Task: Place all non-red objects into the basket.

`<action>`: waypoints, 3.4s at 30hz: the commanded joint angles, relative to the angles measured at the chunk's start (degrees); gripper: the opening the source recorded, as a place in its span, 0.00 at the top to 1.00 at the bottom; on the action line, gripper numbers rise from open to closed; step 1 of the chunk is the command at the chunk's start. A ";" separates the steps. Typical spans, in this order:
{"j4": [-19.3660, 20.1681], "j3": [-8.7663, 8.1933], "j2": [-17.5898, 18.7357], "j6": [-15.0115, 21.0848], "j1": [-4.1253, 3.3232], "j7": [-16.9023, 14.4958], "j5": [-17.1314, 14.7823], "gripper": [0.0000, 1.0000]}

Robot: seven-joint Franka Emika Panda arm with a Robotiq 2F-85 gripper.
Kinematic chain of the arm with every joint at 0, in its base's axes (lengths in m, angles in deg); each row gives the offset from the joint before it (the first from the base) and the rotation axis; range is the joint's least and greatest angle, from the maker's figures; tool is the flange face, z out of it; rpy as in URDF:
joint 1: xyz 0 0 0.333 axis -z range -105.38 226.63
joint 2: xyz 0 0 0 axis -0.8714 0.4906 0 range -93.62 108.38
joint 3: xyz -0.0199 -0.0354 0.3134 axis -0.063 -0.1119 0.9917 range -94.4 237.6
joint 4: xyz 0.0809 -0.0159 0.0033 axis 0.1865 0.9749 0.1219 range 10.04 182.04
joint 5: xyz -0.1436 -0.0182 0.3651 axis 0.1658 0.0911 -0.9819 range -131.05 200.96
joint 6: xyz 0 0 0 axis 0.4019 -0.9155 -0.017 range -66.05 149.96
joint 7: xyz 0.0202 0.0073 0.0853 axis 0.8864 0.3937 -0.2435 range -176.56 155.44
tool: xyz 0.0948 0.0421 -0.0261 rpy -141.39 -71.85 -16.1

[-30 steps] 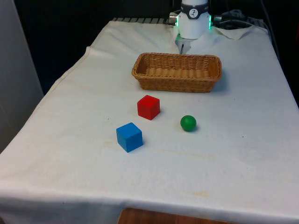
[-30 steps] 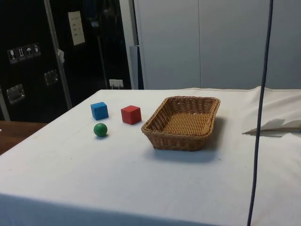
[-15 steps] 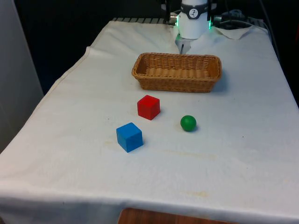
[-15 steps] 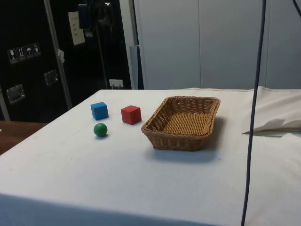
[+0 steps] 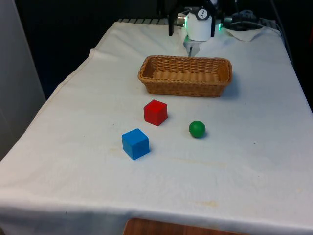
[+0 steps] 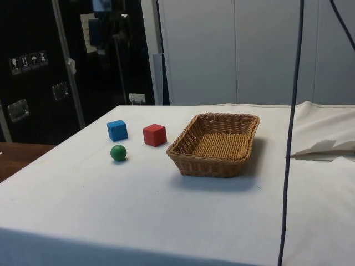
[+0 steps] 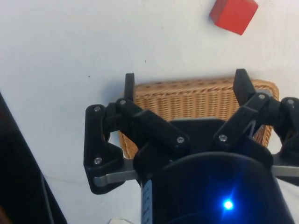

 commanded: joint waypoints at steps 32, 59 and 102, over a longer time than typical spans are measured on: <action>-3.27 -1.32 9.17 7.33 0.74 5.61 -1.20 0.00; -13.24 -2.98 20.86 10.20 1.83 7.51 -2.98 0.00; -21.94 -5.27 32.20 10.94 3.72 10.37 -10.43 0.00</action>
